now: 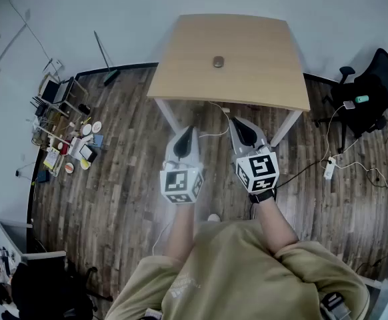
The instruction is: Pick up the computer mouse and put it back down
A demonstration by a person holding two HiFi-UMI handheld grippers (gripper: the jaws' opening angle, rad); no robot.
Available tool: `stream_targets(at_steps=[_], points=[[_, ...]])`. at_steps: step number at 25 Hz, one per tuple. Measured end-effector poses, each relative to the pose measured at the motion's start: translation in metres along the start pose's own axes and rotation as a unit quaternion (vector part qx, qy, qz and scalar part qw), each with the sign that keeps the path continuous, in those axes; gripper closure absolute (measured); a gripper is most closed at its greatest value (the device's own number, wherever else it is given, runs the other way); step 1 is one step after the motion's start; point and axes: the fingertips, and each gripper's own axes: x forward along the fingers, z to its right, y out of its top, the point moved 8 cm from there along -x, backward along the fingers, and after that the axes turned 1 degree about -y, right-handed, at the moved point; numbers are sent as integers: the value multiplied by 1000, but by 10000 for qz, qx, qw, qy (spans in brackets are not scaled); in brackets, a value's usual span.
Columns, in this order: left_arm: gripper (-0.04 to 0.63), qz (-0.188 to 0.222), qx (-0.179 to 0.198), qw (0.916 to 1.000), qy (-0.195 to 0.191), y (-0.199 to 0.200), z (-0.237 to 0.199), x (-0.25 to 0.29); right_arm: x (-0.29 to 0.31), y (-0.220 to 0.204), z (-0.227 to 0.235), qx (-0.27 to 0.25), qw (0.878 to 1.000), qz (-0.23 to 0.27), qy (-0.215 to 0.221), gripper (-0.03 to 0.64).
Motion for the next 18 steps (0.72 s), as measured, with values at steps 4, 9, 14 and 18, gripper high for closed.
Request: stream_targets(at_steps=[4,9,14,18], points=[[594,-52,-115,9999,5,-4,-33,-6,28,-4,-24,189,9998,-9,-106,611],[594,-70,-374,9992,72,-14,-74,2,62,-14,-46,90,9997,-227,7,611],[592,-135,-499,9987,40,-30,-96,40,104,-28,-23,153,9991,-370,-98,611],[592,-239,-523,9983,-40,-45,-120,95,162,-39,10,225,9990,-384,-89,611]])
